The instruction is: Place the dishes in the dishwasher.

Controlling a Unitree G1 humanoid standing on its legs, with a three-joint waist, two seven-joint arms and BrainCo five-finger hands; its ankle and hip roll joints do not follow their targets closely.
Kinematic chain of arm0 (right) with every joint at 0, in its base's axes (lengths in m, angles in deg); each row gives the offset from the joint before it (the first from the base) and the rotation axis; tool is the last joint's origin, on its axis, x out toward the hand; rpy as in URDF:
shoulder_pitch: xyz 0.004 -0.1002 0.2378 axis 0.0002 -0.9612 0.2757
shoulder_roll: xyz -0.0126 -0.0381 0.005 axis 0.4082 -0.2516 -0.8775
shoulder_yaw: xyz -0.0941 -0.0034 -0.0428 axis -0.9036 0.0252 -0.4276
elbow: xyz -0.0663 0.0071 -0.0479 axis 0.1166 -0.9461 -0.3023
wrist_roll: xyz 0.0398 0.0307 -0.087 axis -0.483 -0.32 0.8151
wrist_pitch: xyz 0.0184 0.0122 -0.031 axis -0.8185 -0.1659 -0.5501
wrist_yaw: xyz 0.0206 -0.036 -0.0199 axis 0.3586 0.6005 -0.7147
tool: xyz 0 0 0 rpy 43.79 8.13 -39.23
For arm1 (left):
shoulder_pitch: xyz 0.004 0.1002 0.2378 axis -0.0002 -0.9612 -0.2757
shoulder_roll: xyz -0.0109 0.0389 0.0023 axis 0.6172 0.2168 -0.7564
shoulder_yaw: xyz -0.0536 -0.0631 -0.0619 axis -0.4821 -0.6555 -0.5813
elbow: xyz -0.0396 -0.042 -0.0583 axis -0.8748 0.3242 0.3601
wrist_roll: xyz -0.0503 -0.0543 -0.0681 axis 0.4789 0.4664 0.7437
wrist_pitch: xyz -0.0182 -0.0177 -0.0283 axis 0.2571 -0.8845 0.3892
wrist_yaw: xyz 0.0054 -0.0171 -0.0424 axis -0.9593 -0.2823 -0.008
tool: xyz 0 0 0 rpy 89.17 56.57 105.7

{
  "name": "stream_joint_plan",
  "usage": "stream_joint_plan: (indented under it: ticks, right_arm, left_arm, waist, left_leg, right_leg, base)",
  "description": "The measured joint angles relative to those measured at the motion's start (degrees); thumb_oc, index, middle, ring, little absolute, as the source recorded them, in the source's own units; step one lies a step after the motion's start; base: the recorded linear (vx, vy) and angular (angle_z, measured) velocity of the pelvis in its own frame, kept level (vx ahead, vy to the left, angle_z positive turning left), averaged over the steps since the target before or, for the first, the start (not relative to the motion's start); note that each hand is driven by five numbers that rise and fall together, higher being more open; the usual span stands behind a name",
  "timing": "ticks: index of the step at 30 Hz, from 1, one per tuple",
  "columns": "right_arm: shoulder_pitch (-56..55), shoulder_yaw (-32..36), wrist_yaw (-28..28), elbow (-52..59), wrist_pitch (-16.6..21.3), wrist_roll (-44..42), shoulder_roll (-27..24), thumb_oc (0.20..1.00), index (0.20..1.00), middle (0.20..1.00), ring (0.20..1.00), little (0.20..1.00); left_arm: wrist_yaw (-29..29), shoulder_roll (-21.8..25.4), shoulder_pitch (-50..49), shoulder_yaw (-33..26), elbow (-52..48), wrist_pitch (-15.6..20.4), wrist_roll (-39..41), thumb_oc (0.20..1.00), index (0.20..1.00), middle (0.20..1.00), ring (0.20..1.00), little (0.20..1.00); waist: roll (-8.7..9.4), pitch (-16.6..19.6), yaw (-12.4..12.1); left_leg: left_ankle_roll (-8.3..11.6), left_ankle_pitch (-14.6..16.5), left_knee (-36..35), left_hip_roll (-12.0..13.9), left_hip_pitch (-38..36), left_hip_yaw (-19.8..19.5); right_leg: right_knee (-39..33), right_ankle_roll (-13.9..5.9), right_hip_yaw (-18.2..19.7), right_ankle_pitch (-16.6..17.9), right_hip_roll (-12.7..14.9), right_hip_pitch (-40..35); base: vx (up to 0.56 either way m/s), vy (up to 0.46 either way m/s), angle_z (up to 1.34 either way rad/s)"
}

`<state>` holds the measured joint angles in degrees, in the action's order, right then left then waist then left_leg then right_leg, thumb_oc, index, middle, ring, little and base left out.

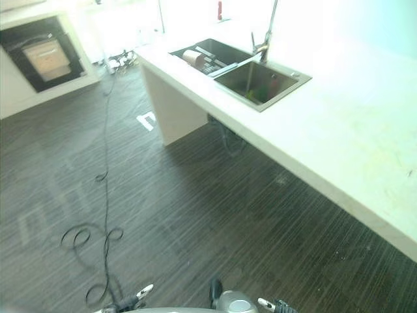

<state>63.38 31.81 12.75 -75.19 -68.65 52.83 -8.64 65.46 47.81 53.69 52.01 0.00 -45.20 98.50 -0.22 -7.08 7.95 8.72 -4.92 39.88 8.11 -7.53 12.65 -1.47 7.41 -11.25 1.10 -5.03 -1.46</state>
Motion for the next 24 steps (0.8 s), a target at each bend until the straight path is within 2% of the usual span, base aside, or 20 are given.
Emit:
stream_joint_plan:
  ticks: [1, 2, 3, 4, 5, 6, 7, 8, 9, 11, 12, 13, 14, 15, 17, 18, 19, 20, 22, 24]
  right_arm:
    - [0.27, 0.08, -0.42, 1.72, 0.41, -0.3, -0.33, 1.0, 1.0, 1.0, 1.0, 1.0]
    - [1.48, 0.59, -0.74, 1.15, 0.98, -0.33, -0.39, 1.0, 1.0, 1.0, 1.0, 1.0]
    - [2.46, -0.12, -0.72, 0.92, 1.08, -0.4, 0.09, 1.0, 1.0, 1.0, 1.0, 1.0]
    - [2.28, 0.04, -0.15, 0.25, 1.91, -1.16, -0.37, 1.0, 1.0, 1.0, 1.0, 1.0]
    - [2.63, -0.15, 0.27, -0.74, 1.3, -2.01, -2.04, 1.0, 1.0, 1.0, 1.0, 1.0]
    - [2.2, 0.46, 0.57, -0.96, 0.76, -2.05, -2.94, 1.0, 1.0, 1.0, 1.0, 1.0]
    - [1.35, 0.5, 0.57, -1.74, 0.27, -2.05, -3.09, 1.0, 1.0, 1.0, 1.0, 1.0]
    - [1.81, 0.57, 0.45, -3.42, -0.21, -2.21, -3.24, 1.0, 1.0, 1.0, 1.0, 1.0]
    - [2.27, 0.93, 0.62, -5.76, -1.03, -2.38, -3.65, 1.0, 1.0, 1.0, 1.0, 1.0]
    - [0.75, 2.35, 0.99, -7.86, -1.73, -3.19, -5.75, 1.0, 1.0, 1.0, 1.0, 1.0]
    - [-0.59, 2.6, 1.69, -9.0, -2.5, -3.29, -5.29, 1.0, 1.0, 1.0, 1.0, 1.0]
    - [-0.71, 2.63, 1.86, -9.61, -2.96, -3.74, -3.93, 1.0, 1.0, 1.0, 1.0, 1.0]
    - [-1.07, 2.76, 1.97, -9.4, -3.06, -4.25, -3.55, 1.0, 1.0, 1.0, 1.0, 1.0]
    - [-1.75, 2.88, 1.56, -9.29, -3.2, -4.28, -3.49, 1.0, 1.0, 1.0, 1.0, 1.0]
    - [-4.36, 4.67, 1.42, -9.0, -3.41, -3.92, -3.55, 1.0, 1.0, 1.0, 1.0, 1.0]
    - [-5.77, 4.91, 1.2, -8.42, -3.46, -3.52, -3.54, 1.0, 1.0, 1.0, 1.0, 1.0]
    - [-7.52, 4.8, 0.81, -7.87, -3.46, -2.99, -2.3, 1.0, 1.0, 1.0, 1.0, 1.0]
    - [-7.42, 4.13, 0.14, -7.93, -3.71, -2.91, -1.12, 1.0, 1.0, 1.0, 1.0, 1.0]
    - [-6.84, 2.76, -0.54, -7.06, -3.52, -2.25, -0.34, 1.0, 1.0, 1.0, 1.0, 1.0]
    - [-6.53, 2.06, -0.92, -7.08, -3.53, -0.88, 0.65, 1.0, 1.0, 1.0, 1.0, 1.0]
  left_arm:
    - [-0.3, 0.67, -0.65, -1.85, -2.53, 1.52, 0.04, 1.0, 1.0, 1.0, 1.0, 1.0]
    - [-0.24, 1.93, -0.02, -1.72, -3.15, 2.2, 0.06, 1.0, 1.0, 1.0, 1.0, 1.0]
    - [0.07, 3.64, 0.11, -1.84, -3.88, 2.4, 0.06, 1.0, 1.0, 1.0, 1.0, 1.0]
    - [1.49, 3.88, 2.21, -3.08, -6.11, 4.5, 1.67, 1.0, 1.0, 1.0, 1.0, 1.0]
    - [2.19, 3.49, 3.43, -0.58, -7.42, 6.41, 2.46, 1.0, 1.0, 1.0, 1.0, 1.0]
    - [2.72, 2.7, 2.85, 0.9, -7.89, 7.28, 3.47, 1.0, 1.0, 1.0, 1.0, 1.0]
    - [2.84, 1.79, 1.64, 1.11, -7.5, 7.28, 3.64, 1.0, 1.0, 1.0, 1.0, 1.0]
    - [3.3, 1.82, -1.26, 0.33, -8.07, 7.6, 5.14, 1.0, 1.0, 1.0, 1.0, 1.0]
    - [3.74, 1.78, -2.76, -0.33, -7.67, 7.78, 6.09, 1.0, 1.0, 1.0, 1.0, 1.0]
    - [3.7, 0.26, -4.93, -1.42, -5.53, 8.05, 7.07, 1.0, 1.0, 1.0, 1.0, 1.0]
    - [4.1, 0.42, -3.39, -1.52, -1.38, 8.39, 7.03, 1.0, 1.0, 1.0, 1.0, 1.0]
    - [4.26, 1.5, -3.79, -0.42, -0.14, 8.59, 6.85, 1.0, 1.0, 1.0, 1.0, 1.0]
    - [4.73, 1.9, -3.35, 1.09, -0.52, 9.0, 6.73, 1.0, 1.0, 1.0, 1.0, 1.0]
    - [5.27, 2.49, -1.44, 3.15, -0.34, 8.79, 6.13, 1.0, 1.0, 1.0, 1.0, 1.0]
    - [6.7, 3.22, 3.33, 6.37, -1.16, 6.79, 3.07, 1.0, 1.0, 1.0, 1.0, 1.0]
    - [7.51, 2.73, 4.59, 8.03, -1.04, 4.96, 1.67, 1.0, 1.0, 1.0, 1.0, 1.0]
    - [8.17, 2.91, 5.62, 8.8, -0.2, 3.03, 0.45, 1.0, 1.0, 1.0, 1.0, 1.0]
    - [8.43, 3.64, 5.91, 8.37, 0.35, -0.29, -0.54, 1.0, 1.0, 1.0, 1.0, 1.0]
    - [8.59, 4.15, 3.62, 7.18, 3.6, -6.19, -2.89, 1.0, 1.0, 1.0, 1.0, 1.0]
    - [8.57, 5.52, 1.05, 7.23, 3.79, -8.92, -4.28, 1.0, 1.0, 1.0, 1.0, 1.0]
  waist:
    - [-0.09, 0.29, -0.97]
    - [1.04, 0.07, -2.08]
    - [4.72, 0.28, -2.45]
    - [8.34, -0.09, -3.29]
    - [5.27, -0.18, -4.13]
    - [2.52, 0.25, -4.11]
    - [1.4, 0.52, -3.66]
    - [1.69, 1.14, -4.31]
    - [2.08, 1.85, -5.02]
    - [0.9, 2.21, -5.58]
    - [2.03, 2.29, -4.35]
    - [2.98, 2.63, -4.03]
    - [2.82, 2.84, -3.84]
    - [2.48, 2.73, -2.03]
    - [2.51, 2.65, -0.32]
    - [0.95, 2.56, 0.32]
    - [0.64, 3.06, 1.53]
    - [0.37, 2.68, 1.13]
    - [-0.93, 2.57, 2.09]
    - [0.65, 2.43, 1.67]
  left_leg:
    - [1.05, -13.33, 12.46, 0.32, 8.72, -3.01]
    - [-0.13, -9.71, 24.08, 0.61, 16.74, -2.97]
    - [-1.42, -3.29, 26.93, -1.88, 23.3, -3.65]
    - [-5.07, -1.77, 30.11, -4.08, 40.07, -8.01]
    - [-6.69, -2.16, 16.54, -2.96, 45.16, -8.57]
    - [-7.83, -1.14, -2.23, -0.92, 41.98, -5.04]
    - [-7.5, -1.04, -17.39, -0.79, 37.17, -4.11]
    - [-7.89, 0.01, -37.1, -2.09, 31.11, -8.03]
    - [-7.88, 2.29, -45.63, -2.82, 28.21, -13.43]
    - [-9.67, 3.91, -45.19, -2.77, 22.96, -14.62]
    - [-9.7, -1.82, -45.19, -3.14, 18.7, -13.94]
    - [-12.11, -5.78, -45.19, -4.77, 14.88, -13.05]
    - [-11.29, -7.81, -45.18, -5.02, 12.7, -12.67]
    - [-10.46, -6.83, -45.21, -6.06, 11.3, -10.69]
    - [-10.83, -3.53, -45.6, -10.33, 9.52, -7.0]
    - [-10.35, -1.38, -45.62, -10.27, 8.45, -4.23]
    - [-8.02, 1.29, -44.96, -10.32, 7.23, -0.16]
    - [-12.66, 3.35, -39.81, -9.08, 6.84, 1.96]
    - [-13.79, 2.85, -45.25, -9.21, 1.68, 3.51]
    - [-13.54, 4.47, -45.29, -9.67, 1.49, 5.67]
  right_leg:
    - [-0.41, 0.96, 3.13, -0.63, -0.72, -0.74]
    - [-0.6, 1.89, 5.79, -1.31, -0.46, -1.99]
    - [-0.91, 1.48, 7.71, -1.51, 2.65, -4.75]
    - [7.28, 5.03, 7.33, -5.24, 6.73, -5.01]
    - [10.0, 3.06, 4.36, -10.12, 5.44, -5.94]
    - [1.69, -1.74, 5.82, -9.94, 4.49, -11.56]
    - [-0.05, -2.81, 7.79, -10.53, 4.05, -15.46]
    - [-0.44, -4.74, 11.17, -11.91, 5.16, -16.33]
    - [-1.28, -6.28, 14.4, -12.46, 6.48, -16.64]
    - [-1.23, -9.32, 18.43, -12.84, 8.48, -19.06]
    - [0.82, -10.58, 18.92, -13.08, 10.39, -21.47]
    - [5.68, -14.08, 18.78, -13.32, 12.33, -20.6]
    - [7.2, -16.63, 18.37, -15.26, 12.98, -19.05]
    - [3.96, -16.71, 17.93, -16.21, 12.31, -17.64]
    - [1.11, -13.41, 11.69, -10.91, 13.17, -15.11]
    - [3.21, -13.27, 10.38, -9.42, 13.75, -14.52]
    - [5.59, -11.93, 8.1, -8.22, 15.6, -13.59]
    - [11.69, -13.34, 7.44, -9.66, 16.51, -10.61]
    - [26.02, -14.64, 1.42, -10.33, 18.22, -2.66]
    - [26.75, -15.47, -3.4, -10.94, 18.59, 1.53]
  base:
    - [0.25, -0.156, -1.09]
    - [0.23, -0.12, -1.18]
    - [0.38, -0.095, -1.1]
    - [0.5, 0.085, -1.27]
    - [0.75, 0.34, -1.48]
    - [0.86, 0.493, -1.41]
    - [0.7, 0.486, -1.43]
    - [0.44, 0.301, -1.41]
    - [0.31, 0.256, -1.95]
    - [0.36, 0.406, -1.69]
    - [0.36, 0.472, -1.49]
    - [0.28, 0.392, -1.69]
    - [0.29, 0.441, -1.59]
    - [0.28, 0.46, -1.0]
    - [0.29, 0.48, -0.51]
    - [0.19, 0.367, -0.4]
    - [0.13, 0.304, -0.62]
    - [0.06, 0.223, -0.91]
    - [0.05, 0.19, -0.91]
    - [0.06, 0.07, -0.37]
